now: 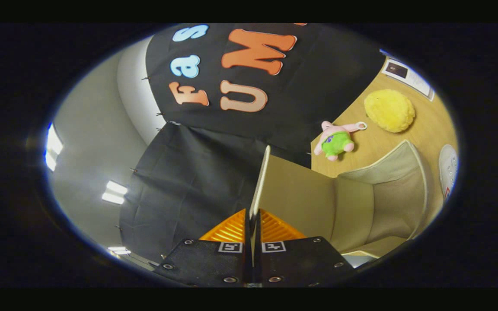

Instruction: Open the storage box then place both shoes into the box .Put the left shoe in first, then the right shoe, with the right side of both shoes facing outward in a uniform manner.

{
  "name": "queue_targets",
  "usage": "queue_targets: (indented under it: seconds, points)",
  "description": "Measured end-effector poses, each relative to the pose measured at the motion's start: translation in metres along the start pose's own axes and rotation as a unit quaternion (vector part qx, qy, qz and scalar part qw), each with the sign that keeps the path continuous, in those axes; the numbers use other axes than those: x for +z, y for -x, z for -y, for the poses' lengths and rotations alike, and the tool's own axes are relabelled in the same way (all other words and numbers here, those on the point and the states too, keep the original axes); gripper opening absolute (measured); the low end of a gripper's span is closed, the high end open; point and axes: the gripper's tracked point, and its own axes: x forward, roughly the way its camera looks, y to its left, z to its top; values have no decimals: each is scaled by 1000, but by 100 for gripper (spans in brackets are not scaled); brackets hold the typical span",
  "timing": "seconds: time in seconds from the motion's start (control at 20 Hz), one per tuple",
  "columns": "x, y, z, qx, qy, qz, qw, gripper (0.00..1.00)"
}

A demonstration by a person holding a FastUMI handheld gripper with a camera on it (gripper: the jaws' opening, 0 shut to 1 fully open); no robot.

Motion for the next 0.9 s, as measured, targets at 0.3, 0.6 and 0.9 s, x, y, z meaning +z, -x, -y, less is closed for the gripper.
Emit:
queue_targets:
  seconds: [0.3,0.6,0.9]
  points:
    - [-49,-59,-11,-23,18,-50,998,2]
    - [-90,-104,-7,-59,35,-86,994,2]
    - [-107,-120,-13,-63,52,-98,992,10]
